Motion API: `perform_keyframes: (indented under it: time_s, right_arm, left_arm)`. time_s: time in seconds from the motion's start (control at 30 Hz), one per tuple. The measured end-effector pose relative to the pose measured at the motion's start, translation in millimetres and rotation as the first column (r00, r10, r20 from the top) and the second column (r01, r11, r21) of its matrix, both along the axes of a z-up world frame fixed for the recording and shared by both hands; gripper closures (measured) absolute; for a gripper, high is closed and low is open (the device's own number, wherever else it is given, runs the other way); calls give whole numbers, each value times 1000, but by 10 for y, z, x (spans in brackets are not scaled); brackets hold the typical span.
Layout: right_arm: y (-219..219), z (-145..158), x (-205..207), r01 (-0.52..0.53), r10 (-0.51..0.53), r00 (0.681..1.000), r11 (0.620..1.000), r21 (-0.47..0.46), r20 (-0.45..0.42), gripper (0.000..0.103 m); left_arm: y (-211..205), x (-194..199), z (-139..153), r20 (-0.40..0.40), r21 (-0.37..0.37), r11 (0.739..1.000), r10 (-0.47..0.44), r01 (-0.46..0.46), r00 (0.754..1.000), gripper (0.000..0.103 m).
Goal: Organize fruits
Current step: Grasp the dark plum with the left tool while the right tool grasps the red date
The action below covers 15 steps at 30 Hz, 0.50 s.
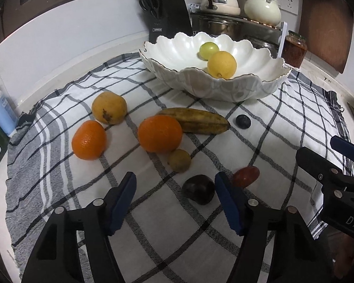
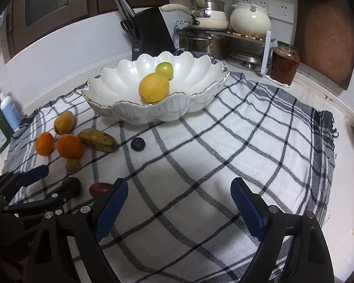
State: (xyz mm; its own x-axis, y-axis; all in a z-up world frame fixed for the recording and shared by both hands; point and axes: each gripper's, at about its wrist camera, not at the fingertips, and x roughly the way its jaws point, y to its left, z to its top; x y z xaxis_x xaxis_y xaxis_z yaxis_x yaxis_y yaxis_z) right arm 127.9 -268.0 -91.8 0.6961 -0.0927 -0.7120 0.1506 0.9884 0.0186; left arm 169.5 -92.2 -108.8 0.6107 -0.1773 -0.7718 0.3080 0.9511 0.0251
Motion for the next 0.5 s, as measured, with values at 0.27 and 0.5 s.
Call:
perform_keyframes:
  time_s: [0.27,0.5]
  right_arm:
    - [-56,-42,0,7,-7,1000,1000,13,-5,14]
    - [-76,-43,-5,9,-9,1000,1000,17,-4,14]
  left_arm:
    - [-68,13,-45,-6,-1,1000,-22,22,1000,42]
    - [-132,10,-99,-32,-13,999,-44,44,999,56]
